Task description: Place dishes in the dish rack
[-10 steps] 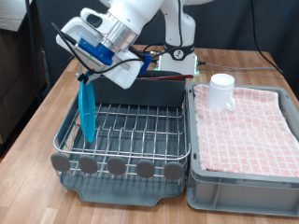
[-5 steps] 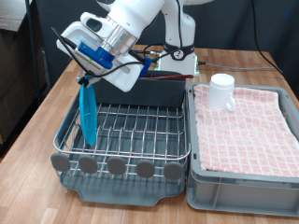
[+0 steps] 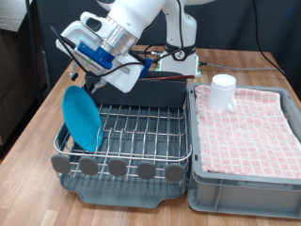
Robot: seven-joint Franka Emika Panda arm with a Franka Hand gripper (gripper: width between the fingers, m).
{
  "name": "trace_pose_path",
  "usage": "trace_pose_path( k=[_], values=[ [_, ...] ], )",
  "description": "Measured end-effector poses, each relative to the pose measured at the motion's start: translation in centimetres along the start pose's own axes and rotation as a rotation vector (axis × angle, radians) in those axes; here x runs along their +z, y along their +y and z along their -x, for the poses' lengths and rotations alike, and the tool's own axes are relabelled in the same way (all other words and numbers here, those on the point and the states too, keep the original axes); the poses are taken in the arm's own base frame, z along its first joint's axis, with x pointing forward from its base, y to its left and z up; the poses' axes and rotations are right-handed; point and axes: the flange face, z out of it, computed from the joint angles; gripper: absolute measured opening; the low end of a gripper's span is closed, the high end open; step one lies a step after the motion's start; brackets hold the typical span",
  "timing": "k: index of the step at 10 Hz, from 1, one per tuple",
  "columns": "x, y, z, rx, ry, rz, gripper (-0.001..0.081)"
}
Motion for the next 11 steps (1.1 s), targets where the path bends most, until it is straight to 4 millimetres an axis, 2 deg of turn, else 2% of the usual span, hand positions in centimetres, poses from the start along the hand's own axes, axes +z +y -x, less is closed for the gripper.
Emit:
trace_pose_path(
  k=[1, 3, 4, 5, 11],
  values=[
    [-0.1, 0.1, -0.4, 0.011, 0.000, 0.009, 0.0369],
    [-0.5, 0.4, -1.5, 0.047, -0.022, 0.012, 0.0731],
    [-0.9, 0.6, -2.3, 0.070, -0.042, 0.007, 0.0731],
    [-1.5, 0.9, -3.1, 0.090, -0.071, -0.006, 0.0789],
    [-6.4, 2.8, -7.8, 0.137, -0.221, -0.152, 0.0803]
  ],
)
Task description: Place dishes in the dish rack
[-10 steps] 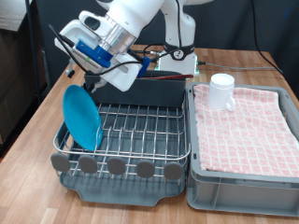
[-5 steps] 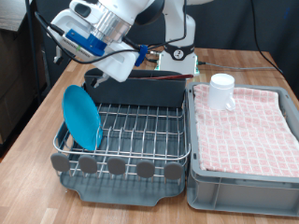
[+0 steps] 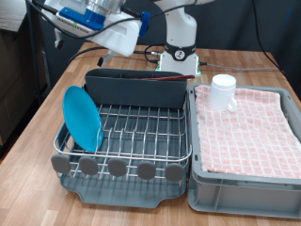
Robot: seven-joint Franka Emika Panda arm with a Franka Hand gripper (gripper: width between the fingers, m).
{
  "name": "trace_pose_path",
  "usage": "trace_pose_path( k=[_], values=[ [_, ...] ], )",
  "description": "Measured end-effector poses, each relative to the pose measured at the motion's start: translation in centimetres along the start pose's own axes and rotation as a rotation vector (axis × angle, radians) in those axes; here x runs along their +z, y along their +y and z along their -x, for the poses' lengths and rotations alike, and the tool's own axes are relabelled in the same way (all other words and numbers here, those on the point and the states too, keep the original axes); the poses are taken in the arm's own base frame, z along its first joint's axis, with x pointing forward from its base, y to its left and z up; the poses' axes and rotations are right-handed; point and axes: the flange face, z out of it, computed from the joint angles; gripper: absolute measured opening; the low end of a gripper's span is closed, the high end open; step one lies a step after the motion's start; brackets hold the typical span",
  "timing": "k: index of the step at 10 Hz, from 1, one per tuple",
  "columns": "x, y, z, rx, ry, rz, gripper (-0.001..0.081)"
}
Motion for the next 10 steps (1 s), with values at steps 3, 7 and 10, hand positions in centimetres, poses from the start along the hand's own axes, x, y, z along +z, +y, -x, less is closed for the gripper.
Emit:
trace_pose_path(
  k=[3, 7, 10],
  values=[
    [-2.6, -1.4, 0.6, -0.011, -0.044, -0.025, 0.0803],
    [-4.3, -3.2, 1.9, -0.017, -0.062, -0.008, 0.0803],
    [-5.1, -6.5, 5.3, -0.026, -0.142, -0.005, 0.0803]
  ],
)
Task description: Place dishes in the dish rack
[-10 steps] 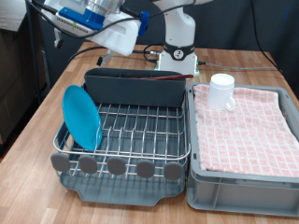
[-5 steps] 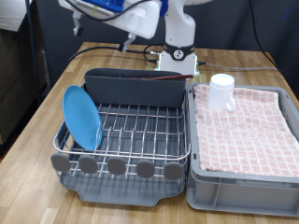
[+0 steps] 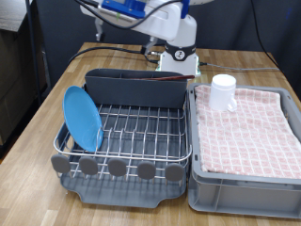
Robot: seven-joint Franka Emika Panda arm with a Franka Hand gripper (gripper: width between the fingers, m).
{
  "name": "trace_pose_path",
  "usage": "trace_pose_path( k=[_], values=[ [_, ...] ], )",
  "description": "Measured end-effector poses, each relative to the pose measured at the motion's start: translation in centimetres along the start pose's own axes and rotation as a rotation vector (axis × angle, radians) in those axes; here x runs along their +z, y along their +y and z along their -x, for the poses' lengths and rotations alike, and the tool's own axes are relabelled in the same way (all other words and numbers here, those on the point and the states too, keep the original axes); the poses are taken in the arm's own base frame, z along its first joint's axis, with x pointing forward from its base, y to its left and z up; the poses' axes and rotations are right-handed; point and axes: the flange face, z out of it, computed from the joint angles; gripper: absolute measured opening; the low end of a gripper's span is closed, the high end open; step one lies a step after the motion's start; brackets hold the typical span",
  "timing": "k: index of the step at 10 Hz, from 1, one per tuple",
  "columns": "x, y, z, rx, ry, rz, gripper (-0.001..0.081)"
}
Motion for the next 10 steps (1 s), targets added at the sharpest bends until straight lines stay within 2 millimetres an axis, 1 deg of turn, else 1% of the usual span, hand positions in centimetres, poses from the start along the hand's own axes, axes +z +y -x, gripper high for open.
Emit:
trace_pose_path(
  k=[3, 5, 8, 9, 10],
  values=[
    [-0.6, -3.5, 4.0, 0.061, -0.078, -0.061, 0.0803],
    [-1.2, -5.4, 6.6, 0.106, -0.103, -0.084, 0.0803],
    [-3.0, -7.8, 10.6, 0.089, -0.087, -0.072, 0.0803],
    [-3.5, -7.6, 11.3, 0.091, -0.068, -0.070, 0.0803],
    [-3.3, -7.6, 11.2, 0.094, -0.075, -0.070, 0.0803]
  ],
)
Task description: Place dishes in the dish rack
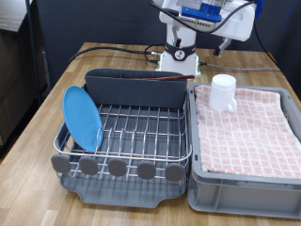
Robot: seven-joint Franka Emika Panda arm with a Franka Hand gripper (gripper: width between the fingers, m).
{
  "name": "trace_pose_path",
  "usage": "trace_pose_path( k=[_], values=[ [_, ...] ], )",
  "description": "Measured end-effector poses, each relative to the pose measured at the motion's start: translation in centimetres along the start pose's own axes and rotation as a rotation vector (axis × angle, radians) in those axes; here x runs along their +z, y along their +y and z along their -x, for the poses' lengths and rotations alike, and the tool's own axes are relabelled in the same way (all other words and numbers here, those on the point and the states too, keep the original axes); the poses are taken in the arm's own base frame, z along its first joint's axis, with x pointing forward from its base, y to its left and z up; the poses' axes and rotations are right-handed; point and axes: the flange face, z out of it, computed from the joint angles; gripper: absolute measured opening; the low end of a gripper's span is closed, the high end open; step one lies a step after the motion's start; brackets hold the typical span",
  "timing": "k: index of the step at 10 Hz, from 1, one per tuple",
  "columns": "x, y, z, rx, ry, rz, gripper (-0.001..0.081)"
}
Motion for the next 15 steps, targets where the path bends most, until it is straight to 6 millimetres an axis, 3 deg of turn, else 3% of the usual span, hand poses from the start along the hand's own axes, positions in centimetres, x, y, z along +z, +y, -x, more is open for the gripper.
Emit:
trace_pose_path(
  k=[3, 6, 9, 15],
  values=[
    [-1.6, -1.6, 1.3, -0.038, -0.050, 0.007, 0.0803],
    [-3.8, -4.2, 4.2, -0.083, -0.098, -0.013, 0.0803],
    [-4.8, -5.5, 6.7, -0.141, -0.117, -0.007, 0.0803],
    [-6.6, -6.6, 8.2, -0.214, -0.159, -0.005, 0.0803]
  ],
)
